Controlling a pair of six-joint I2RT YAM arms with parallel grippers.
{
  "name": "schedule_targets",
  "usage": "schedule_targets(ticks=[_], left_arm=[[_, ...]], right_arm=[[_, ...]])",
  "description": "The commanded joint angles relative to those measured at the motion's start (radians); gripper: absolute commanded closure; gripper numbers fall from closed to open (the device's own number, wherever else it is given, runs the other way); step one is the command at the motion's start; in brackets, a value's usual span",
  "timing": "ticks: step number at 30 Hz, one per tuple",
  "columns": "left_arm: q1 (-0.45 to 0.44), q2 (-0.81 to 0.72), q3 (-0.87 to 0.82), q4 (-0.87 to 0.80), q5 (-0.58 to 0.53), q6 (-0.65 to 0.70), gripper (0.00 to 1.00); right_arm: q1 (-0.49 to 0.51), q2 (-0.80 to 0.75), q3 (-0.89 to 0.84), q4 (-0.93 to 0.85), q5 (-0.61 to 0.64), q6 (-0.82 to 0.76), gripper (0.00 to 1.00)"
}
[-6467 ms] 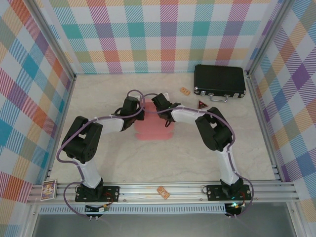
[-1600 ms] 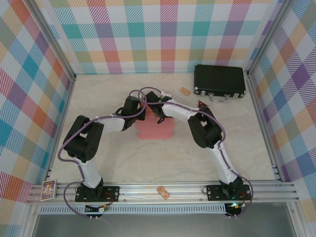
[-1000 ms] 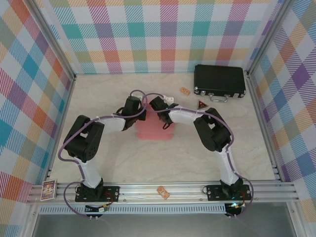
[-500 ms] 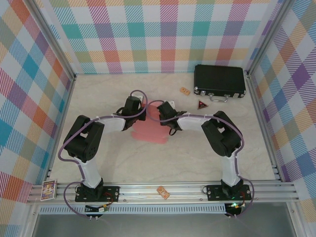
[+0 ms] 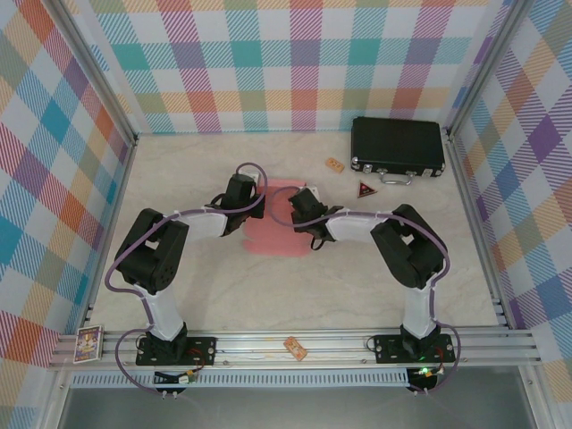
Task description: Fold the paper box
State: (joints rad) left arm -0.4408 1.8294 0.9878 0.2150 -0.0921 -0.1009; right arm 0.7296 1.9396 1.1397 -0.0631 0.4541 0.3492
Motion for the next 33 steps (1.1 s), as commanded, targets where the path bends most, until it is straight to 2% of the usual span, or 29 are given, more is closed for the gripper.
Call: schedule_targets(ticks=[1,9,13,22,28,33], left_arm=[[-0.012,-0.004,-0.011,-0.149,0.005,-0.029,1.00],[-0.014,-0.035,-0.022,-0.204,-0.010,-0.062,1.00],[-0.015,-0.039,-0.011,-0.263,-0.023,-0.075,1.00],[-0.015,-0.019,0.074,-0.448,-0.017,-0.121,1.00],[-0.015,-0.001,0.121,-0.548,-0.006,-0.147,1.00],[-0.015,-0.002,0.123,-0.547,0.010,-0.145,1.00]], right_arm=[[-0.009,-0.034,-0.011,0.049,-0.020,-0.028,0.39],[-0.056,-0.105,-0.119,0.212,-0.241,-0.138,0.37],[-0.096,-0.151,-0.164,0.226,-0.365,-0.178,0.36],[-0.184,-0.255,-0.219,0.216,-0.556,-0.205,0.34],[-0.261,-0.244,-0.217,0.239,-0.671,-0.179,0.35],[-0.331,-0.176,-0.184,0.294,-0.869,-0.148,0.40]])
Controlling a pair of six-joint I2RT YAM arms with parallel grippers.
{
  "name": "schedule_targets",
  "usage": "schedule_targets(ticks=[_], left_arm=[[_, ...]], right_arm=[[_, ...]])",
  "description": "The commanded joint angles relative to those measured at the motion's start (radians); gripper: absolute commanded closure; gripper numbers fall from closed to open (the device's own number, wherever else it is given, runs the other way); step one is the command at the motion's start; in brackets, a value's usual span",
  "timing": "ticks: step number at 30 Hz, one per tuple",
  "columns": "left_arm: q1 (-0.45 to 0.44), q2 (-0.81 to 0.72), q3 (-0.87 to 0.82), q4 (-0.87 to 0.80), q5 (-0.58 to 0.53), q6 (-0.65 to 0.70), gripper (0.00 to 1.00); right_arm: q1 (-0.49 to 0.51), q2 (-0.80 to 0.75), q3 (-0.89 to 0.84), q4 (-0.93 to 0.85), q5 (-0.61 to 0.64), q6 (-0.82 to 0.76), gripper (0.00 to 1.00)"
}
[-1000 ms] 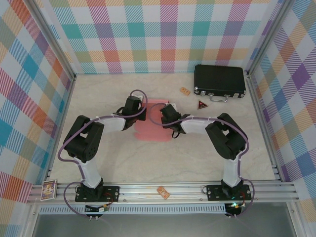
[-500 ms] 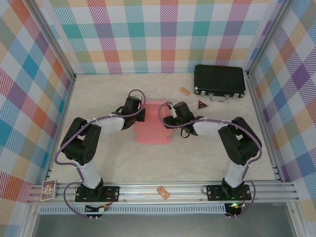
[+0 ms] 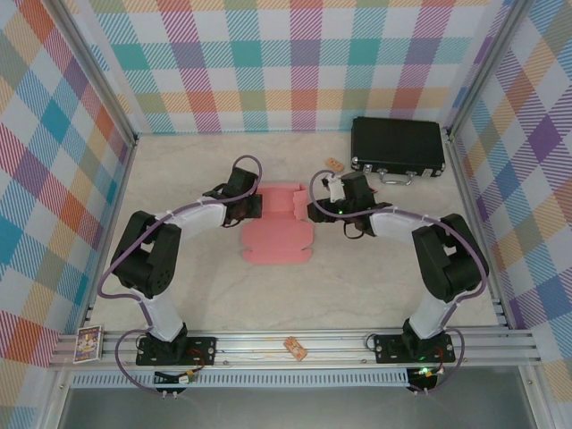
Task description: Fold the paper box
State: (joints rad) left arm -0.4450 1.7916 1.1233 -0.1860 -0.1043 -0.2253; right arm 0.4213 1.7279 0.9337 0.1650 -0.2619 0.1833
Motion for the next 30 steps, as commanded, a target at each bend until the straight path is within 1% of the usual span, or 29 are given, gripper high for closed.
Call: schedule_targets(ticks=[1,4,5,8,11,13,17,22,30], left_arm=[[-0.011,0.035,-0.012,-0.147,0.024,-0.019,1.00],[-0.011,0.035,-0.010,-0.147,0.025,-0.017,1.00],[-0.011,0.035,-0.008,-0.147,0.026,-0.018,1.00],[-0.011,0.042,-0.001,-0.153,0.028,-0.020,1.00],[-0.011,0.048,0.009,-0.164,0.025,-0.022,1.00],[-0.011,0.052,0.014,-0.166,0.025,-0.023,1.00],[-0.011,0.052,0.026,-0.187,0.036,-0.028,1.00],[-0.011,0.052,0.049,-0.229,0.065,-0.054,1.00],[-0.010,0.079,0.112,-0.319,0.124,-0.089,1.00]], right_arm=[[-0.024,0.048,0.027,0.089,-0.159,0.019,0.40],[-0.024,0.107,0.084,0.079,-0.205,0.008,0.40],[-0.023,0.127,0.097,0.090,-0.236,0.004,0.40],[-0.019,0.158,0.105,0.140,-0.271,0.003,0.39],[-0.009,0.160,0.109,0.148,-0.253,-0.012,0.39],[-0.003,0.170,0.126,0.127,-0.241,-0.020,0.41],[0.016,0.190,0.159,0.102,-0.191,-0.036,0.48],[0.051,0.209,0.214,0.041,-0.087,-0.051,0.58],[0.086,0.243,0.289,-0.067,0.061,-0.070,0.69]])
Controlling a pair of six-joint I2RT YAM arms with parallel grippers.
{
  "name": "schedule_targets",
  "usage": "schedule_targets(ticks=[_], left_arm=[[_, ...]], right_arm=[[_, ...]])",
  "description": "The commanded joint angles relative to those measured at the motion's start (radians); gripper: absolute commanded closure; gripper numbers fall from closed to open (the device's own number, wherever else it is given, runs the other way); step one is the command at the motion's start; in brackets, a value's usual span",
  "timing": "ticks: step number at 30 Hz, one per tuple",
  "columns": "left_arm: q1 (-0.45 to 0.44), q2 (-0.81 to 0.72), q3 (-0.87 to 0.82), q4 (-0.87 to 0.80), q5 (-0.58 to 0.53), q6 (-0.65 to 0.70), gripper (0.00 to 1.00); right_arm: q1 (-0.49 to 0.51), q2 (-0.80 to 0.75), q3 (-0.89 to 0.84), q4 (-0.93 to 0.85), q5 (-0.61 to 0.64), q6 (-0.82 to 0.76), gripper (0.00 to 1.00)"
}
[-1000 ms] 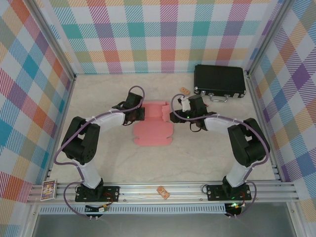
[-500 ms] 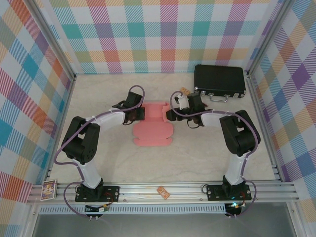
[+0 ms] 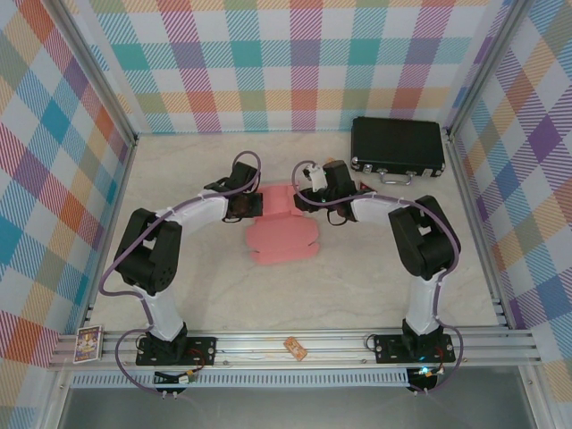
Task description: Fold the paper box
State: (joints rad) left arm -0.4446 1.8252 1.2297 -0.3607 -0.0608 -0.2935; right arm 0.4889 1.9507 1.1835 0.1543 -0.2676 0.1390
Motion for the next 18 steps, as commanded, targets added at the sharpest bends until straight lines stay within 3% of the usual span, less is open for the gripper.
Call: schedule_targets(ticks=[1,18], left_arm=[[-0.011,0.049,0.010,-0.149,0.084,-0.024,1.00],[-0.011,0.050,0.026,-0.143,0.170,-0.055,1.00]], right_arm=[[0.023,0.026,0.050,-0.073,0.080,-0.032,0.70],[0.121,0.123,0.225,-0.284,0.366,-0.078,0.90]])
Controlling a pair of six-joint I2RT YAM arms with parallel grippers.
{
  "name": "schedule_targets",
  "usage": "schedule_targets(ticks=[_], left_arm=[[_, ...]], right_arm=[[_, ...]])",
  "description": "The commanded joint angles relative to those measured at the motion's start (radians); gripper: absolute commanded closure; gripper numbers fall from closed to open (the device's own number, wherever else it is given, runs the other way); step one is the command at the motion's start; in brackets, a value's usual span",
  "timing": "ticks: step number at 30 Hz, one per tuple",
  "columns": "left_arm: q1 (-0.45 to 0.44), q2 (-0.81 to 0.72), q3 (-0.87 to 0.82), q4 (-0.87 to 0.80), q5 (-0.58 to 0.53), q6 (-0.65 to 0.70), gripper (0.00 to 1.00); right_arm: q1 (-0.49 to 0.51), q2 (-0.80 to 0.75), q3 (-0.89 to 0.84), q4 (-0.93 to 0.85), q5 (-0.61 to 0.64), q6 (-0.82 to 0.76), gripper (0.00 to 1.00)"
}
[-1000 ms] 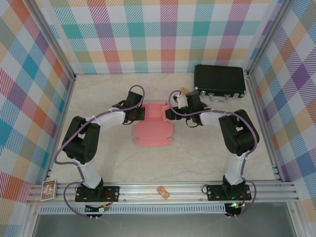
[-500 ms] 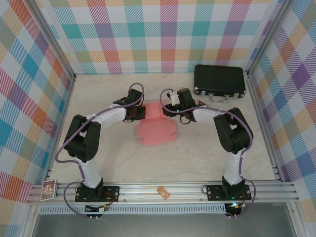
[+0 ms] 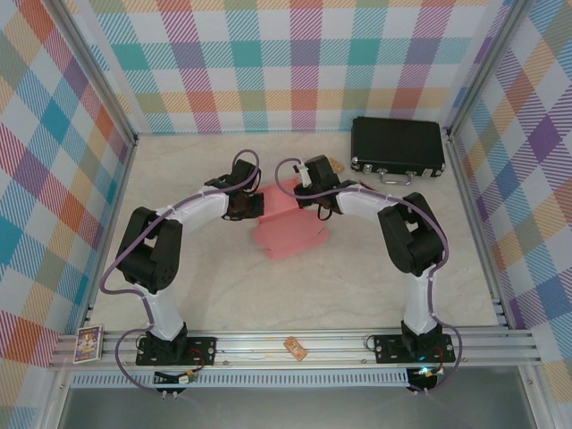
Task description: Fold the paper box
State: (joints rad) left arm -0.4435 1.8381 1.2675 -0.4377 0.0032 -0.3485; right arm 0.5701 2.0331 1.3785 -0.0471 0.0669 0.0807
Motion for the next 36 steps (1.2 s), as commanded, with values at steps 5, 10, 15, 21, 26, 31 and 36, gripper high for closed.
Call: schedule_targets(ticks=[5,10,15,21,26,31,36], left_arm=[[-0.012,0.036,-0.008,-0.063,0.110,-0.003,1.00],[-0.012,0.042,-0.001,-0.059,0.116,-0.001,1.00],[-0.012,0.053,0.004,-0.059,0.113,0.000,1.00],[-0.012,0.062,0.012,-0.063,0.113,0.000,1.00],[-0.012,0.067,0.015,-0.061,0.114,0.001,1.00],[-0.012,0.077,0.018,-0.058,0.118,0.004,1.00],[-0.012,0.076,0.017,-0.054,0.115,0.005,1.00]], right_arm=[[0.062,0.078,0.088,-0.145,0.096,-0.026,0.93],[0.088,0.106,0.125,-0.184,0.153,-0.048,0.96],[0.113,0.139,0.167,-0.235,0.255,-0.043,0.99],[0.132,0.174,0.219,-0.304,0.377,-0.030,1.00],[0.142,0.192,0.234,-0.316,0.394,-0.004,1.00],[0.147,0.227,0.268,-0.341,0.370,0.012,1.00],[0.146,0.226,0.271,-0.328,0.318,0.022,1.00]])
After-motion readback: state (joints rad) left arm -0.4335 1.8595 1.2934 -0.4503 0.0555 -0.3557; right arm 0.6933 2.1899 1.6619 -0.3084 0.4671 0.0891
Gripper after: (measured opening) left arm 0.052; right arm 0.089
